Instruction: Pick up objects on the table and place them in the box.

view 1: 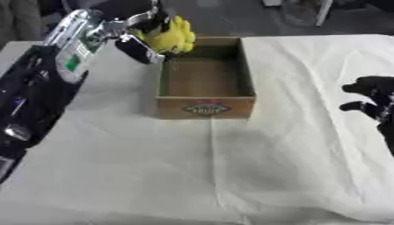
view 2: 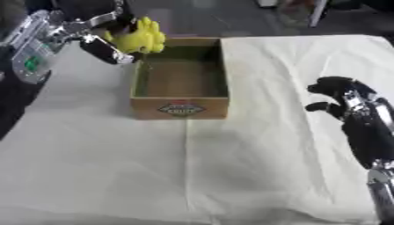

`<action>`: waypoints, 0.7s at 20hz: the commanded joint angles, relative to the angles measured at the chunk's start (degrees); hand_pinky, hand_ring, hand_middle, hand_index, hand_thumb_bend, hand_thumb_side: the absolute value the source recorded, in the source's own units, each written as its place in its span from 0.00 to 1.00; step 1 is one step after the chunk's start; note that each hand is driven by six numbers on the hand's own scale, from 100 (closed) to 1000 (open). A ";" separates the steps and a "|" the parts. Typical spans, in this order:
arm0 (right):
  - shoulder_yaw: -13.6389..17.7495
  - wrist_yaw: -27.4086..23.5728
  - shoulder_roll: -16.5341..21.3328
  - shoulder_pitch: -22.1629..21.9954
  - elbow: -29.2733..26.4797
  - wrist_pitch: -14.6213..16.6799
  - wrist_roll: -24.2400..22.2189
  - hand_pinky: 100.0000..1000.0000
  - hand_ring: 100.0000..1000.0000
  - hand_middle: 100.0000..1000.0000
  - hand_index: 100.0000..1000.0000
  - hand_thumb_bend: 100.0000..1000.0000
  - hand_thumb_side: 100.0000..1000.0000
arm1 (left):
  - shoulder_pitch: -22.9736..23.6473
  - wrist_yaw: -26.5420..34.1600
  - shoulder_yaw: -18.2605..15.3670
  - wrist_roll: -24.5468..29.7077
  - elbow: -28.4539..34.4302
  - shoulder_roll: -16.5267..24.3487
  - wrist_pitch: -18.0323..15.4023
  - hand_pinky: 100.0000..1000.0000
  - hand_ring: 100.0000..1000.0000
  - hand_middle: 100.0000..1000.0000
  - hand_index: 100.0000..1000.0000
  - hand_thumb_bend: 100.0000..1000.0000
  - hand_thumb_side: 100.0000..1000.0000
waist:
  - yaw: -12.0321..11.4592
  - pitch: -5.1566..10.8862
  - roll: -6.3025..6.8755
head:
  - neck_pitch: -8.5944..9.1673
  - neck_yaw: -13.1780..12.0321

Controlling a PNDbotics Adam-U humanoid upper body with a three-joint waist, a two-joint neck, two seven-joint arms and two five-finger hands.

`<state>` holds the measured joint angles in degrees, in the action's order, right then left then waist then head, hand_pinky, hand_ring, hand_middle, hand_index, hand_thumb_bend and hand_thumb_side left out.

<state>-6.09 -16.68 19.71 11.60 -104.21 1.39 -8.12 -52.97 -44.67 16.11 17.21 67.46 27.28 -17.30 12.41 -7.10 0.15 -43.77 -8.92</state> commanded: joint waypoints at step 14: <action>-1.28 -0.30 -0.50 2.53 -0.47 -0.41 -1.66 0.59 0.78 0.60 0.70 0.00 0.65 | -0.45 -16.35 -3.85 -12.40 -14.04 -5.41 -1.02 0.54 0.42 0.36 0.57 0.43 0.19 | 5.33 -0.83 0.00 | 0.08 -2.63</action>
<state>-7.50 -16.75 18.74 13.34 -104.04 0.91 -9.57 -52.45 -60.04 12.81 5.54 53.42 21.40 -18.34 17.71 -8.60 0.32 -43.75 -11.30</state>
